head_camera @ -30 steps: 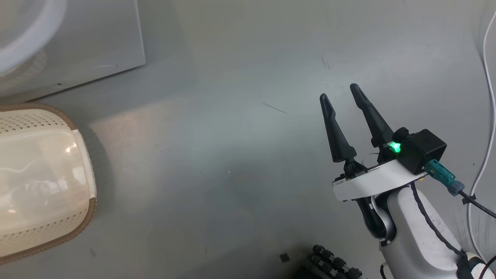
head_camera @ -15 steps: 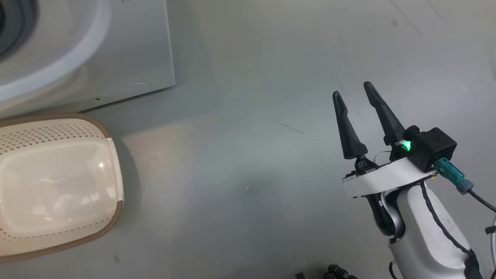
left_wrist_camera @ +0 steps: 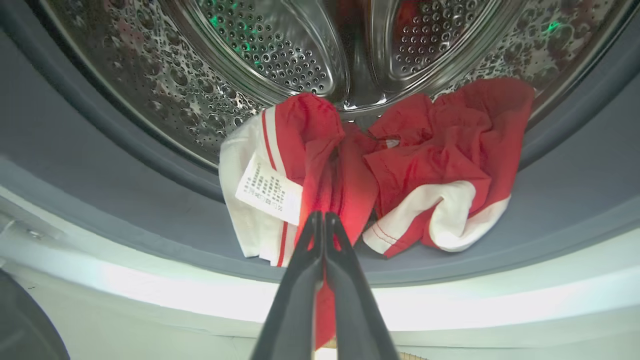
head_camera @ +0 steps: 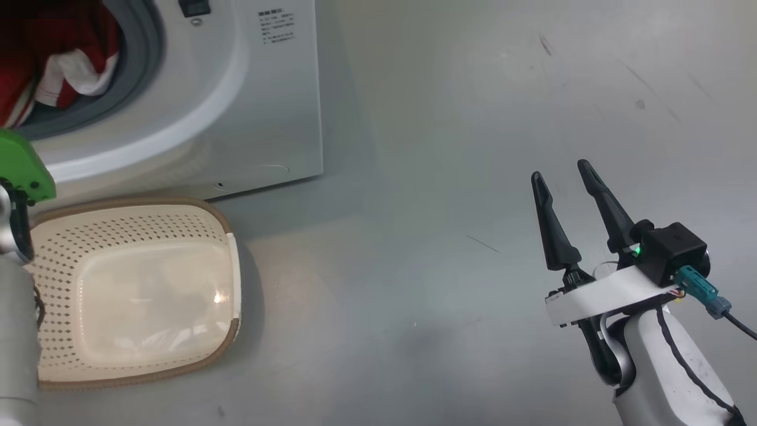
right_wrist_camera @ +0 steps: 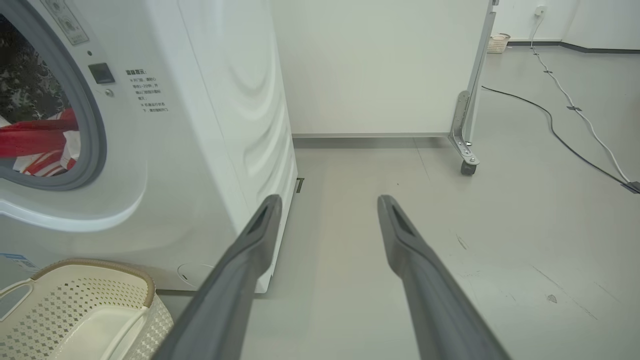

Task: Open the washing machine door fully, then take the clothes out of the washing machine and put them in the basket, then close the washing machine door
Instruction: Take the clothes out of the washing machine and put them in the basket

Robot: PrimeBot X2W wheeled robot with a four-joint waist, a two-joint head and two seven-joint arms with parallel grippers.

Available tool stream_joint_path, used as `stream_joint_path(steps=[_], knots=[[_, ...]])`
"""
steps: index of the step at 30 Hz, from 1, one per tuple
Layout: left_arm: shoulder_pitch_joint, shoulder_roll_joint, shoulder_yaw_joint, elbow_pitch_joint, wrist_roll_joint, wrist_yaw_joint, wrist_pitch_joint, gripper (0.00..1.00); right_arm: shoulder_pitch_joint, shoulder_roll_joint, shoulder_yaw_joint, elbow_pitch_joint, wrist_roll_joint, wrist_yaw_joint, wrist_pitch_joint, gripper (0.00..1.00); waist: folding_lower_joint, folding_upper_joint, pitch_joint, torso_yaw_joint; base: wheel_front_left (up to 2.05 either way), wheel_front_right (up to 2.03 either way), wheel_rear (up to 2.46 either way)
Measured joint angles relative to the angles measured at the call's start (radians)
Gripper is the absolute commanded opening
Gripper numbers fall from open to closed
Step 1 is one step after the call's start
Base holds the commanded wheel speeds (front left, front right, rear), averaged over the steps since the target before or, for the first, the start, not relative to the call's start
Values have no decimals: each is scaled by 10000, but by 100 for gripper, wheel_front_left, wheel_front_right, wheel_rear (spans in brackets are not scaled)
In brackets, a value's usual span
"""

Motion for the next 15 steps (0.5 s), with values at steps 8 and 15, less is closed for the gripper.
stream_joint_path(steps=[8, 15], knots=[[618, -288, 433, 75, -606, -355, -1252, 0, 601, -67, -65, 94, -2, -86, 0, 100, 0, 0, -872, 573, 0, 0, 0], [1194, -570, 648, -196, -988, -803, -2445, 0, 1048, -134, -92, 163, -2, -90, 0, 100, -1, 0, -1618, 1005, 0, 0, 0]])
